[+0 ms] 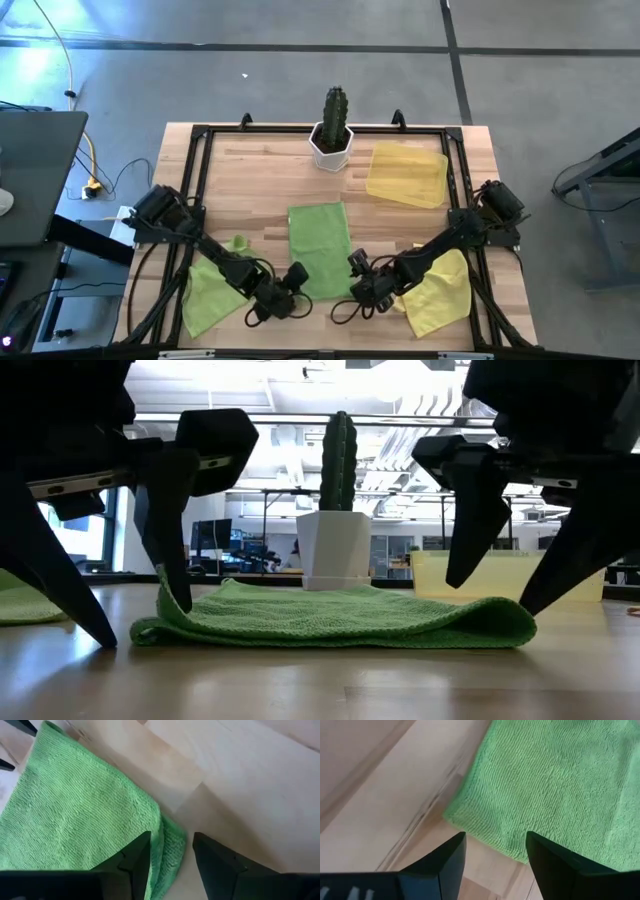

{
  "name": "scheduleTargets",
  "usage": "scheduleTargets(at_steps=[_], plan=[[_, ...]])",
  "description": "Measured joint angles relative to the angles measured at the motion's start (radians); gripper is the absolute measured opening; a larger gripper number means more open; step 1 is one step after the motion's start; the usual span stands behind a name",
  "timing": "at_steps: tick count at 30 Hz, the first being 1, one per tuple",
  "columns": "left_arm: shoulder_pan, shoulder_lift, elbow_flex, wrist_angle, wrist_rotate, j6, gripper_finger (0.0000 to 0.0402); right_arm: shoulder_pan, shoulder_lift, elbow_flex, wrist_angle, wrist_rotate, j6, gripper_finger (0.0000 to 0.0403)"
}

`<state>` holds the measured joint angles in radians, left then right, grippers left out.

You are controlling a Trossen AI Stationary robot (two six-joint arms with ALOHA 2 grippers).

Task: Roll microfiber towels into tight, uniform cylinder then place into a basket
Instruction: Roll the green towel

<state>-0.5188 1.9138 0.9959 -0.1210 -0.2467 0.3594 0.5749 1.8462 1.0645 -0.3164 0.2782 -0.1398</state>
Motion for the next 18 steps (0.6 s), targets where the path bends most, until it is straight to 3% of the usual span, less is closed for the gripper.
scheduleTargets(at_steps=[8, 18], plan=[[-0.012, 0.015, 0.0, 0.009, -0.022, -0.117, 0.0136, 0.022, 0.006, 0.0, 0.022, -0.025, 0.0, 0.0199], [-0.012, 0.016, -0.001, -0.001, -0.009, -0.219, 0.0078, 0.025, 0.077, 0.005, 0.069, 0.007, 0.001, 0.0198]])
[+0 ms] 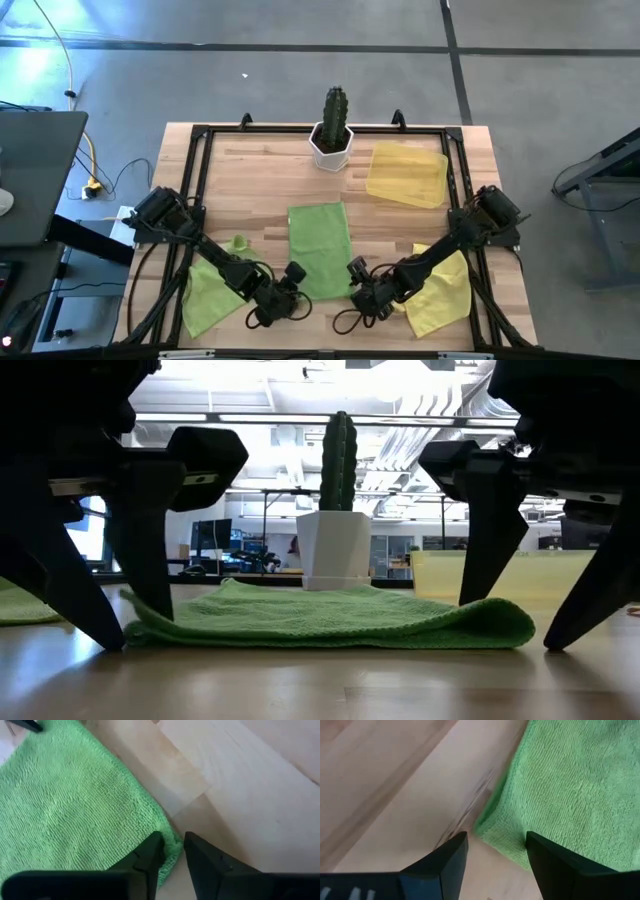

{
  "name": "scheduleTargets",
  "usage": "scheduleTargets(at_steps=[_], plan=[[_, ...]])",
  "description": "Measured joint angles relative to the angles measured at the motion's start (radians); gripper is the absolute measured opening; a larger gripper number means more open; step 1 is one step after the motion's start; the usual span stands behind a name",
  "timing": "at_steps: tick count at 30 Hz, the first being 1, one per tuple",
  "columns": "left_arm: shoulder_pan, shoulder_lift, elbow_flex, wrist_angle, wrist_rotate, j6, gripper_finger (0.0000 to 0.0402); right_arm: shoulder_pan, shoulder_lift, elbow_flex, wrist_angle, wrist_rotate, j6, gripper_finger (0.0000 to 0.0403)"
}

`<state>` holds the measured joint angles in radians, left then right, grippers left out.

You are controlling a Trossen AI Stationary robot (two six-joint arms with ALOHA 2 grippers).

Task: Roll microfiber towels into tight, uniform cylinder then place into a basket
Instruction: Roll the green towel

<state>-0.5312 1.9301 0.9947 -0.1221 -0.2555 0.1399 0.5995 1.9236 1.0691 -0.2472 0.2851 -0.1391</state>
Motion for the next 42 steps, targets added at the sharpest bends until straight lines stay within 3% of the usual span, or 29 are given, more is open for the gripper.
scheduleTargets(at_steps=[5, 10, 15, 28, 42], plan=[[0.0, 0.0, -0.001, 0.003, 0.002, -0.096, 0.004, -0.001, 0.002, -0.001, 0.008, 0.002, 0.056, 0.0164], [-0.002, 0.002, -0.003, 0.014, -0.031, -0.182, 0.0006, -0.001, 0.004, -0.002, 0.017, -0.016, 0.139, 0.0083], [-0.003, 0.003, -0.003, 0.017, -0.059, -0.235, 0.0008, -0.001, 0.005, -0.003, 0.019, -0.02, 0.166, 0.0009], [0.003, -0.067, -0.007, 0.022, -0.075, -0.403, 0.0001, -0.015, -0.052, -0.009, -0.049, -0.057, 0.293, 0.0001], [0.031, -0.101, -0.005, 0.025, -0.018, -0.819, 0.0001, -0.132, -0.061, -0.007, 0.013, -0.345, 0.531, 0.0]])
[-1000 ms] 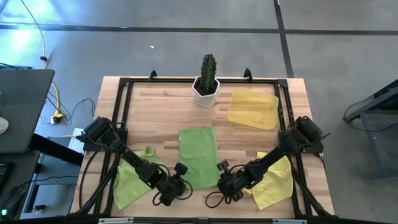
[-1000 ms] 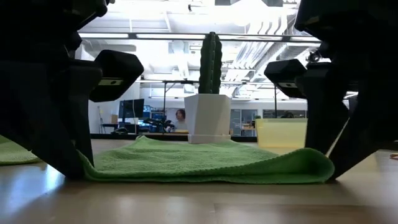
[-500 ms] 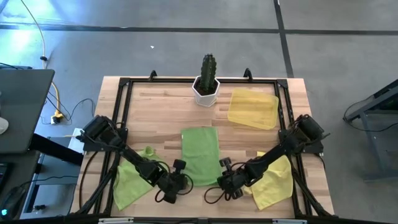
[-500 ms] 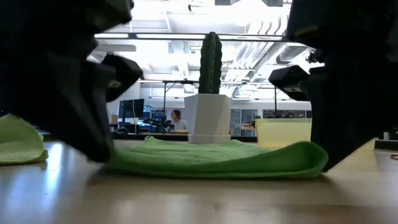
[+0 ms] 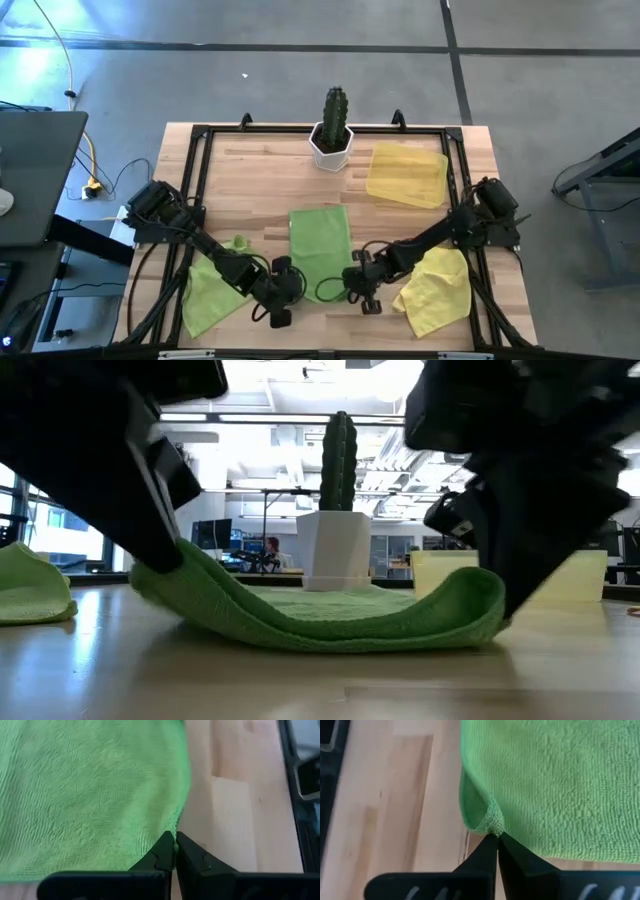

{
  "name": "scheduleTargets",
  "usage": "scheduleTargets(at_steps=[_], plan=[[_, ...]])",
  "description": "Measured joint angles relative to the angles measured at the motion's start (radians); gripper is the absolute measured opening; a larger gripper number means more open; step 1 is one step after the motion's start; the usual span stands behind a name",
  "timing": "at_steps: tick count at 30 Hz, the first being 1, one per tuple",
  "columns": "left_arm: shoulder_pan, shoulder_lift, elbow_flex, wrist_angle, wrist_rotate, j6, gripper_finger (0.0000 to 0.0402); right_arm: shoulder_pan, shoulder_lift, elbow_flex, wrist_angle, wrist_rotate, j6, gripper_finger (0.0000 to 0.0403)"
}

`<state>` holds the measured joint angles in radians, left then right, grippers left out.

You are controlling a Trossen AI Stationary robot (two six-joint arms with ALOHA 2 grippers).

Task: Roll microfiber towels into tight, uniform cylinder then place into a basket
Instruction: Roll the green towel

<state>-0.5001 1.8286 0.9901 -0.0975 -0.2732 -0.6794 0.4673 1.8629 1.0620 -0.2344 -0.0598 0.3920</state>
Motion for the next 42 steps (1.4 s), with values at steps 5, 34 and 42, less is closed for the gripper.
scheduleTargets(at_steps=[5, 34, 42], plan=[[0.018, -0.01, 0.0, -0.03, 0.036, -0.139, 0.0001, -0.018, -0.001, 0.001, 0.009, -0.077, 0.061, 0.0], [0.03, -0.042, 0.002, -0.142, 0.023, -0.26, 0.0001, -0.028, -0.02, 0.003, -0.083, -0.068, -0.046, 0.0102], [0.033, -0.043, 0.002, -0.141, 0.02, -0.252, 0.0001, 0.068, -0.058, 0.003, -0.036, 0.148, -0.361, 0.0156]])
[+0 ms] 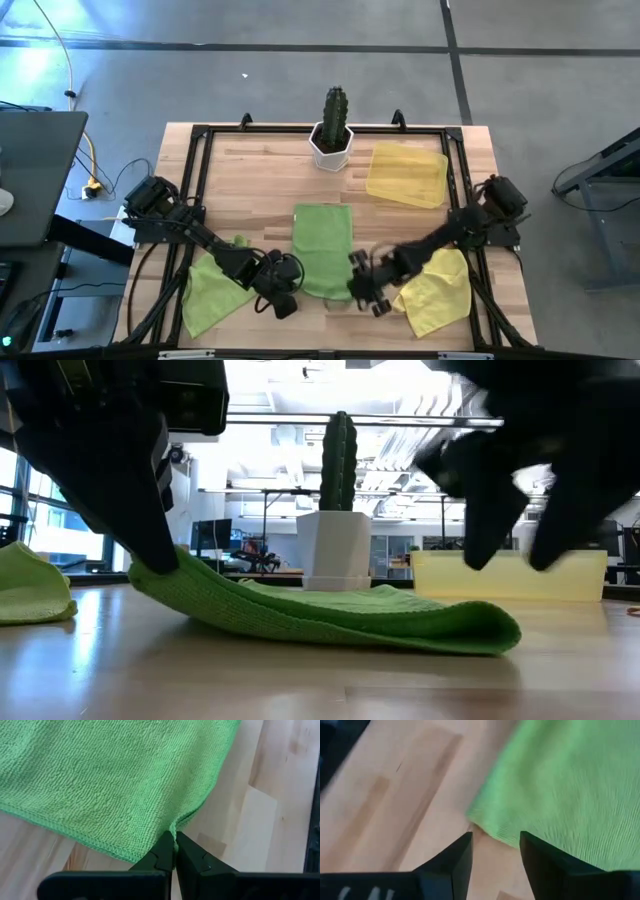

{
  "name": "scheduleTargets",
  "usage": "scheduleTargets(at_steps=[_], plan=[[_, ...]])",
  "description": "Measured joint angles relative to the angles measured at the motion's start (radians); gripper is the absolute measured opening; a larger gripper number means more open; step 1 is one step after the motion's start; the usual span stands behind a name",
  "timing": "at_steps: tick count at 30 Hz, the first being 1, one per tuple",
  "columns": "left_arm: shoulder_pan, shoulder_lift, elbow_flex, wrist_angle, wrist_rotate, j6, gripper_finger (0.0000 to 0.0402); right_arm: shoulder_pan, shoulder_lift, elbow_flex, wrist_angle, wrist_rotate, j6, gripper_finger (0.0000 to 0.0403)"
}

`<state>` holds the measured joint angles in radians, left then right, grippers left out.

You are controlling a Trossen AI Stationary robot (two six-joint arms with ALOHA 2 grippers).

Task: Roll microfiber towels into tight, uniform cylinder then place into a basket
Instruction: Roll the green towel

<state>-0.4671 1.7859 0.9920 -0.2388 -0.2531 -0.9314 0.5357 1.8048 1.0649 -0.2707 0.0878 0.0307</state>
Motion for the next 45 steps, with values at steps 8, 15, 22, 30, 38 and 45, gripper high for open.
scheduleTargets(at_steps=[8, 15, 22, 30, 38, 45], plan=[[0.003, 0.0, 0.0, -0.001, 0.0, 0.019, 0.0001, 0.086, 0.072, 0.0, 0.094, 0.163, -0.169, 0.0143], [0.004, 0.0, 0.0, 0.002, 0.0, 0.019, 0.0001, 0.085, 0.133, 0.002, 0.14, 0.158, -0.243, 0.0142], [0.004, 0.0, 0.0, 0.004, 0.003, 0.018, 0.0001, 0.086, 0.153, 0.003, 0.17, 0.19, -0.202, 0.0127], [0.003, 0.0, 0.0, 0.009, 0.007, 0.001, 0.0001, 0.087, 0.158, 0.003, 0.159, 0.184, -0.006, 0.001], [0.002, 0.0, 0.0, 0.012, 0.033, -0.035, 0.0001, 0.079, 0.131, -0.001, 0.106, 0.175, 0.15, 0.0004], [0.001, 0.0, 0.0, 0.049, 0.065, -0.046, 0.0001, 0.05, 0.056, -0.004, 0.056, 0.143, 0.218, 0.0001]])
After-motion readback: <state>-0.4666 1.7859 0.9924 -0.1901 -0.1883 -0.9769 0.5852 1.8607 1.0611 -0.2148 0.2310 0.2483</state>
